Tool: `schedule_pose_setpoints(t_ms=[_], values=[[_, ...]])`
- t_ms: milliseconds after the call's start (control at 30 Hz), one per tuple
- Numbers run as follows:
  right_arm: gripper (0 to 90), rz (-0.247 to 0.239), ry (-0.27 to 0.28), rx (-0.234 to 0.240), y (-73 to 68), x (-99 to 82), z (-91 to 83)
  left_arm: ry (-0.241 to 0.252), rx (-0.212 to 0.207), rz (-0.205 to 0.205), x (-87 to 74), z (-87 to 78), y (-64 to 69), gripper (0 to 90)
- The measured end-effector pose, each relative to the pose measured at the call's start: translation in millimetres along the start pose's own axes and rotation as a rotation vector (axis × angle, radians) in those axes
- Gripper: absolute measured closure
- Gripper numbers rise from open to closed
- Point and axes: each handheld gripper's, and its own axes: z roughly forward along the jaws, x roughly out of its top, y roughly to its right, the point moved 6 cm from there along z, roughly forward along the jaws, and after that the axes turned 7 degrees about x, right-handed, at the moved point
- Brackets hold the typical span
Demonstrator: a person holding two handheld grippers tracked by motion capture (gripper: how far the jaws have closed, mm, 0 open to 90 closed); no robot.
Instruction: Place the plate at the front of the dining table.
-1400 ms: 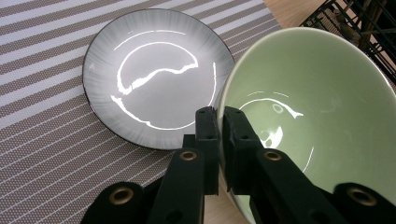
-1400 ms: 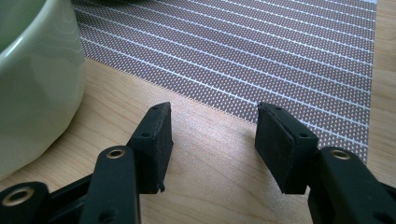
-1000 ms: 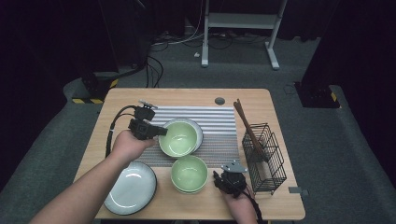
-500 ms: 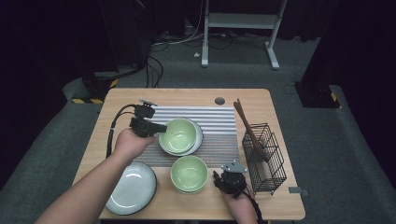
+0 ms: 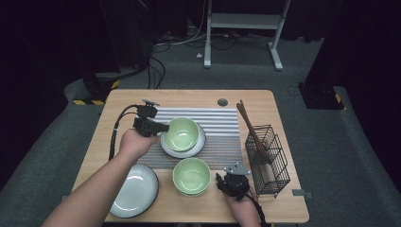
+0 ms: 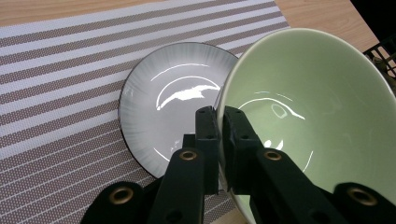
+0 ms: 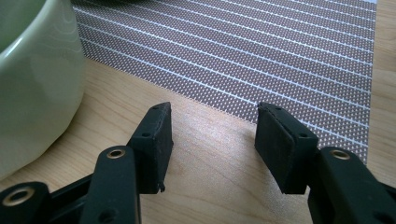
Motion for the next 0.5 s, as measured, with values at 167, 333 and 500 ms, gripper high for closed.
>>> schedule_pose_setpoints(t_ms=[167,333,500], values=[[46.0,0.001,-0.001,0.000,0.1,0.0,-0.1,-0.001,-0.001,-0.003,0.4,5.7,0.1,85.2],[45.9,0.007,0.001,0.002,0.2,0.1,0.0,-0.005,-0.002,-0.015,1.5,12.1,-1.2,85.2],[45.9,0.007,0.001,0.002,0.2,0.1,0.0,-0.002,-0.004,-0.024,2.9,16.4,-2.9,85.2]])
